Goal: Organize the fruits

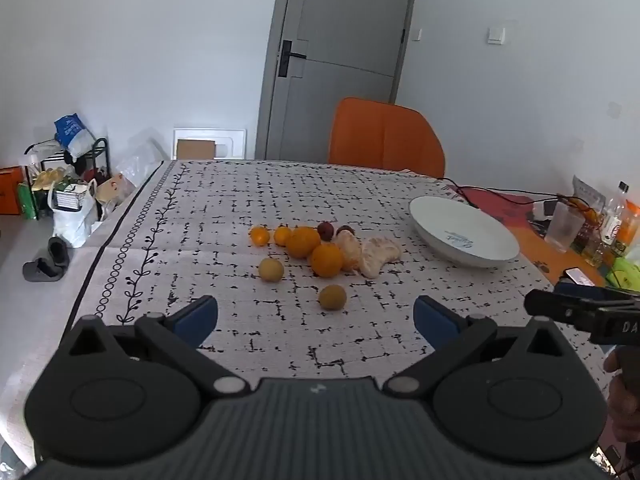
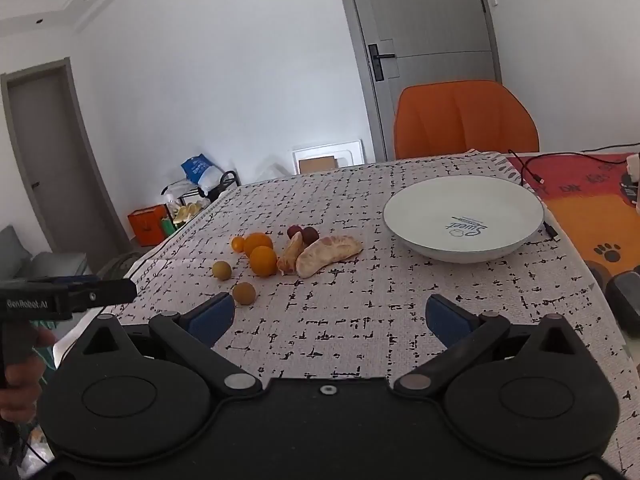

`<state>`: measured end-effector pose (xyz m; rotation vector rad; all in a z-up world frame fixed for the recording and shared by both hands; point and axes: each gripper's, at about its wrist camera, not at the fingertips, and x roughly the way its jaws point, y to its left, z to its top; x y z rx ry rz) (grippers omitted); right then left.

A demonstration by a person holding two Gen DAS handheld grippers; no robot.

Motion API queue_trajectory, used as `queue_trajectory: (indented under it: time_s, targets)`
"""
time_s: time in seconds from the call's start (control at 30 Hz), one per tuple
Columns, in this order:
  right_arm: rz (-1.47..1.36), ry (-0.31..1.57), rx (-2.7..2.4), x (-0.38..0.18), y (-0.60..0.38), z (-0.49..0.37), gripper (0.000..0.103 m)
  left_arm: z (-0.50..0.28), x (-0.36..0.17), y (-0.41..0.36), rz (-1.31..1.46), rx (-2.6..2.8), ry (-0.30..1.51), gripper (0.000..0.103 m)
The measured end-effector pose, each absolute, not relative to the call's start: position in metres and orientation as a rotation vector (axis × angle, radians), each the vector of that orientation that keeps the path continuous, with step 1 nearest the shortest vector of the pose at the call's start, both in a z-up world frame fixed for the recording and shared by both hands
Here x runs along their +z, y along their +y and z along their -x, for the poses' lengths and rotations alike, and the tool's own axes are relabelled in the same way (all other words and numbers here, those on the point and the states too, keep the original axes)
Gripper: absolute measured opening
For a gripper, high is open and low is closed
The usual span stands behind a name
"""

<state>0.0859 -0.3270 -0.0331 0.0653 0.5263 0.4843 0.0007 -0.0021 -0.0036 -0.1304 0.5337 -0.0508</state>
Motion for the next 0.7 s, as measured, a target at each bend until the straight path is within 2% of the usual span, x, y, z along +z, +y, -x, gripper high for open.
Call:
queue_trajectory:
  time_s: [0.7]
  targets:
    - [-0.059, 0.507, 0.453, -0.0292, -0.3287, -0.0843, 0.103, 0.0027, -0.0011, -0.0011, 0.133, -0.041, 0.515, 0.103]
